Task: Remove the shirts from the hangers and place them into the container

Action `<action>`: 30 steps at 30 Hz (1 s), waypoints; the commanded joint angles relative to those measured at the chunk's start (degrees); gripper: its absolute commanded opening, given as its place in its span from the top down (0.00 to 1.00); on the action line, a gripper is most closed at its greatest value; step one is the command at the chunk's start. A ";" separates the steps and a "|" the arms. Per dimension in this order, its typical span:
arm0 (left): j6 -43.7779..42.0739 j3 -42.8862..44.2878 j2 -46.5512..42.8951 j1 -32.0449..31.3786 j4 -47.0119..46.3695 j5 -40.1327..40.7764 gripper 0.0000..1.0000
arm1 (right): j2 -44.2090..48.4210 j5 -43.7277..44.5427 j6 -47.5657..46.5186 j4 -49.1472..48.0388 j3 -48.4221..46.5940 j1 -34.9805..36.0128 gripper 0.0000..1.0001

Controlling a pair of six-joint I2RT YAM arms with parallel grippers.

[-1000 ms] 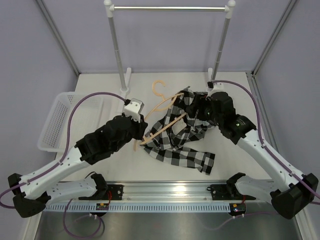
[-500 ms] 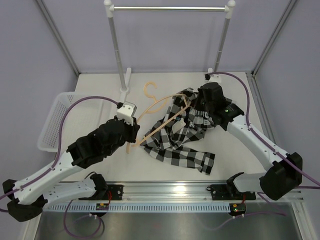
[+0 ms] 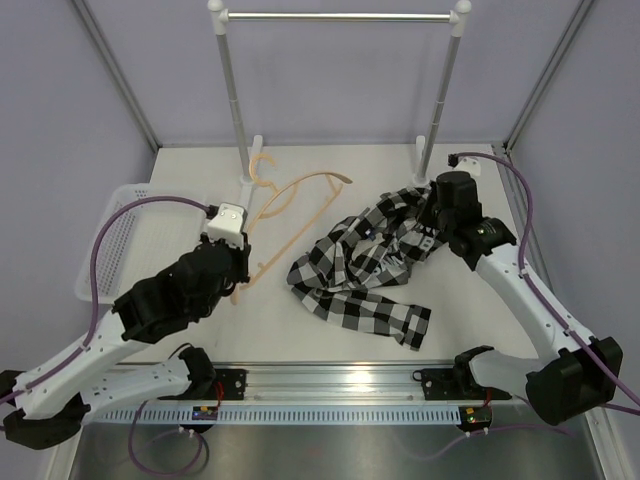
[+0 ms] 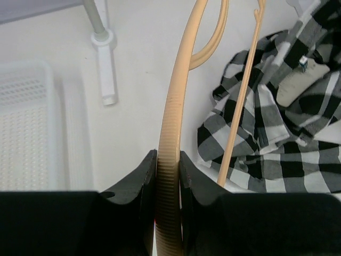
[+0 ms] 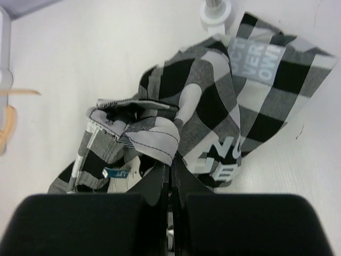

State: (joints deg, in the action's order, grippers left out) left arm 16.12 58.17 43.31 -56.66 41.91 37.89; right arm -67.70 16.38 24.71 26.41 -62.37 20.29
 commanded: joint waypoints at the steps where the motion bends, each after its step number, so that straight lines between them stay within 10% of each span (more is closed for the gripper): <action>1: -3.19 6.59 2.56 0.15 -3.41 9.38 1.00 | 1.08 -5.55 2.27 -0.57 5.04 0.01 1.00; 7: -16.89 17.84 15.90 1.46 -13.31 15.11 1.00 | 2.40 -12.25 2.71 -3.56 11.21 2.81 1.00; 13: -25.34 29.78 28.91 7.18 -22.64 10.81 1.00 | 3.18 -14.44 1.22 -2.16 13.32 6.16 0.37; 17: -33.32 36.65 35.85 10.07 -28.28 10.18 1.00 | 5.12 -18.03 0.78 -1.20 14.82 6.42 0.13; 30: -47.93 49.48 48.70 15.53 -39.18 6.15 1.00 | 18.83 -29.13 -1.24 3.55 16.49 6.42 0.01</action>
State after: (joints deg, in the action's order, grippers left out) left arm -27.49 102.96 90.56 -42.44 8.69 46.54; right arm -50.52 -9.30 25.15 28.23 -46.13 26.26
